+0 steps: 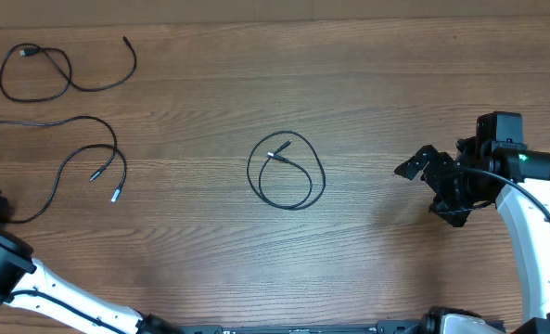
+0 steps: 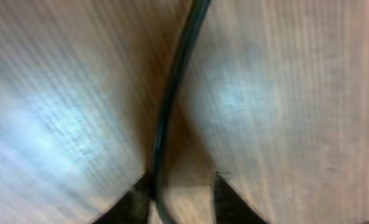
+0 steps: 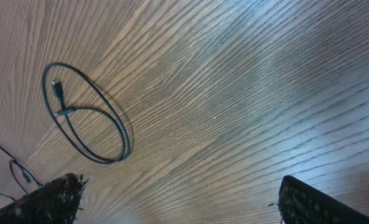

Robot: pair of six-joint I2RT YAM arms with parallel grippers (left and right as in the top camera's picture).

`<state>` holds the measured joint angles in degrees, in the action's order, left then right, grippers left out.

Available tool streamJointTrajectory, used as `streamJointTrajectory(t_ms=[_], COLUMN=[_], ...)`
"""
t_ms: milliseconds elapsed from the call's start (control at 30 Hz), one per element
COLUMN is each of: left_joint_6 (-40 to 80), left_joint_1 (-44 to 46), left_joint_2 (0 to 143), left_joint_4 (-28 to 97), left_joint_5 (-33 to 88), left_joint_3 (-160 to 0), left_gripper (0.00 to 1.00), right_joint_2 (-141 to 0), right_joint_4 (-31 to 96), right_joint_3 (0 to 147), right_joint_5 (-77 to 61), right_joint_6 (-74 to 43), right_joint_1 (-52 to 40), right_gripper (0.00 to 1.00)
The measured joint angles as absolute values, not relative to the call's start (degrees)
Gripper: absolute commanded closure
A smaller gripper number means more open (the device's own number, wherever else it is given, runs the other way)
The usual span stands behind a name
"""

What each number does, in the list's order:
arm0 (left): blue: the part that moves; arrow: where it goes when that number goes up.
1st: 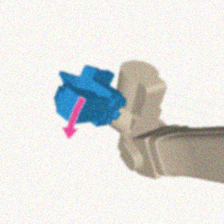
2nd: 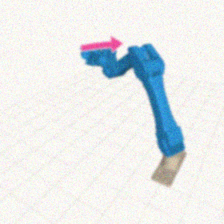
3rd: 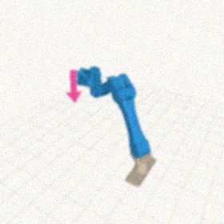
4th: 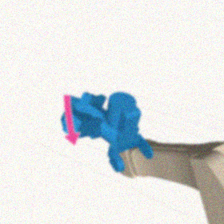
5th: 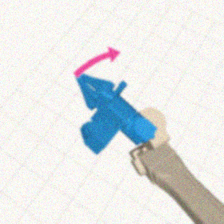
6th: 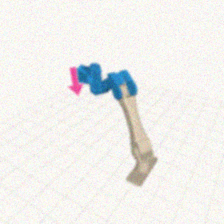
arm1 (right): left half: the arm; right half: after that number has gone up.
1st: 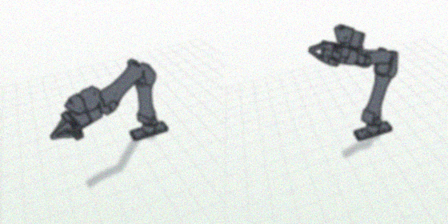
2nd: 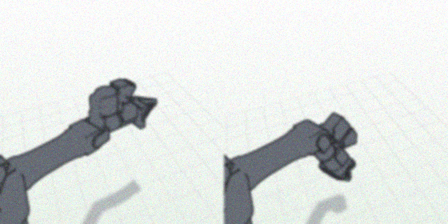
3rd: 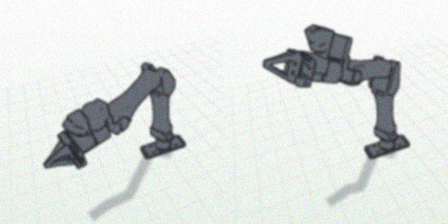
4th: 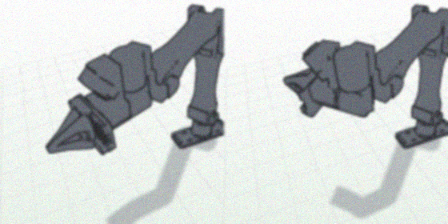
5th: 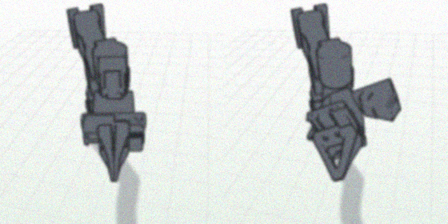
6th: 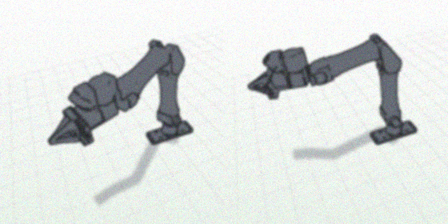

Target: Untangle cables

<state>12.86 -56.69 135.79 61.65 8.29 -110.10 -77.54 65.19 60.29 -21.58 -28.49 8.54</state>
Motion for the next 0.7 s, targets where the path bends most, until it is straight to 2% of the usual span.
streamJointTrajectory(t_ms=[267, 700], left_joint_6=[14.4, 19.4], left_joint_1=[-55.6, -50.0], left_joint_2=[135.8, 136.1], left_joint_4=[56.4, 50.5], left_joint_5=[17.6, 22.1], left_joint_3=[-108.5, -107.8], left_gripper=[0.95, 0.94], right_joint_2=[-77.5, -77.5], right_joint_4=[65.2, 65.7], right_joint_3=[60.3, 60.3], right_joint_5=[-21.6, -21.6], right_joint_6=[-28.5, -28.5], right_joint_1=[8.5, 8.5], right_gripper=[0.00, 0.00])
